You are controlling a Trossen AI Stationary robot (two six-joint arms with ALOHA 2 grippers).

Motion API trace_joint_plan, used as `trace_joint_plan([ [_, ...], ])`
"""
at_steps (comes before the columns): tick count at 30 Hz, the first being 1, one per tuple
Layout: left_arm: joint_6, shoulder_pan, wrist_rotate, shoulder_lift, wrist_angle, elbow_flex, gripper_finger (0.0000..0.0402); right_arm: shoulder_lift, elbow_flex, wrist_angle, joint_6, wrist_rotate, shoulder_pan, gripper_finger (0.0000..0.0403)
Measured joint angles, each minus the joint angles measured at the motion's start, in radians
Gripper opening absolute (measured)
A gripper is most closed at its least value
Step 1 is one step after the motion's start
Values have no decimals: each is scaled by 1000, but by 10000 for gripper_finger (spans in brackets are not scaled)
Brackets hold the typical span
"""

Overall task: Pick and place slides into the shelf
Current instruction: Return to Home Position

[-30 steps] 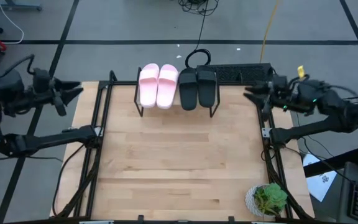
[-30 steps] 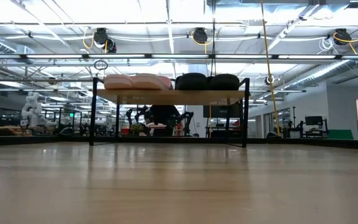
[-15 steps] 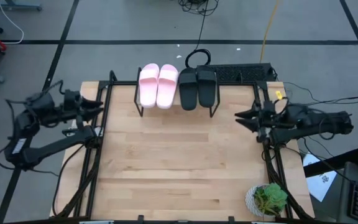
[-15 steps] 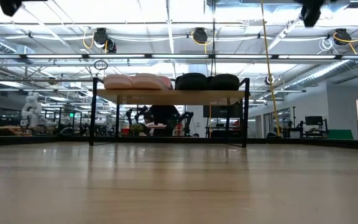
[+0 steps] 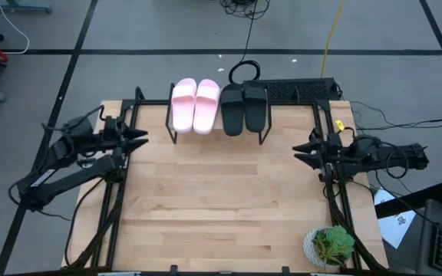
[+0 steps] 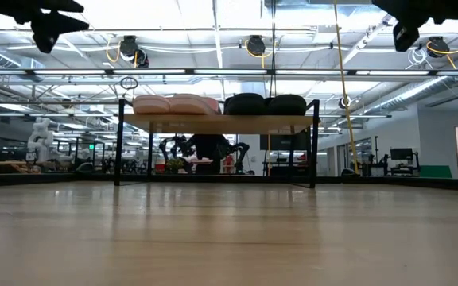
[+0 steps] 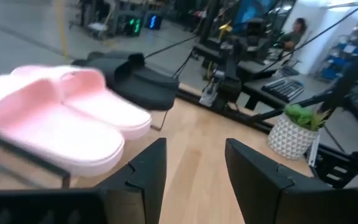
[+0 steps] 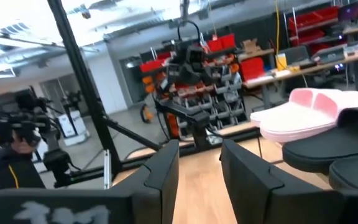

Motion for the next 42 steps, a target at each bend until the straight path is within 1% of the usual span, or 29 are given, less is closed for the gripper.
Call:
trace_joint_plan([
  [6, -7, -77, 2, -1, 90, -89, 161, -168, -73, -48, 8, -2, 0, 112],
  [9, -27, -143, -9, -1, 196, -154, 161, -226, -100, -71, 21, -3, 0, 112],
  [10, -28, -169, -22, 0, 240, -177, 161, -226, -102, -76, 23, -2, 0, 112],
  [12, -33, -224, -76, 0, 327, -217, 161, -224, -104, -96, 30, -2, 0, 112],
  [14, -44, -287, -153, 1, 357, -250, 161, -215, -104, -99, 31, -2, 0, 112],
  [17, -69, -394, -257, 2, 352, -284, 161, -221, -104, -110, 31, -1, 0, 112],
  [20, -71, -514, -362, 6, 357, -293, 161, -221, -104, -113, 31, -1, 0, 112],
  [24, -46, -635, -564, 8, 335, -294, 161, -221, -104, -125, 27, -1, 0, 112],
  [27, -50, -687, -615, 8, 296, -294, 161, -221, -104, -153, 26, 0, 0, 112],
  [30, -43, -716, -625, 5, 287, -295, 161, -221, -104, -139, 13, 0, 0, 112],
  [32, -45, -720, -661, 2, 288, -300, 161, -221, -104, -121, -8, 0, 0, 112],
  [34, -52, -716, -687, 2, 335, -334, 161, -221, -104, -108, -21, 0, 0, 112],
  [38, -58, -681, -686, 0, 475, -445, 161, -221, -104, -79, -41, 0, 0, 112],
  [40, -76, -645, -654, -1, 519, -484, 161, -224, -104, -77, -46, 0, 0, 112],
  [42, -84, -608, -594, 0, 539, -517, 161, -224, -104, -84, -39, 0, 0, 112],
])
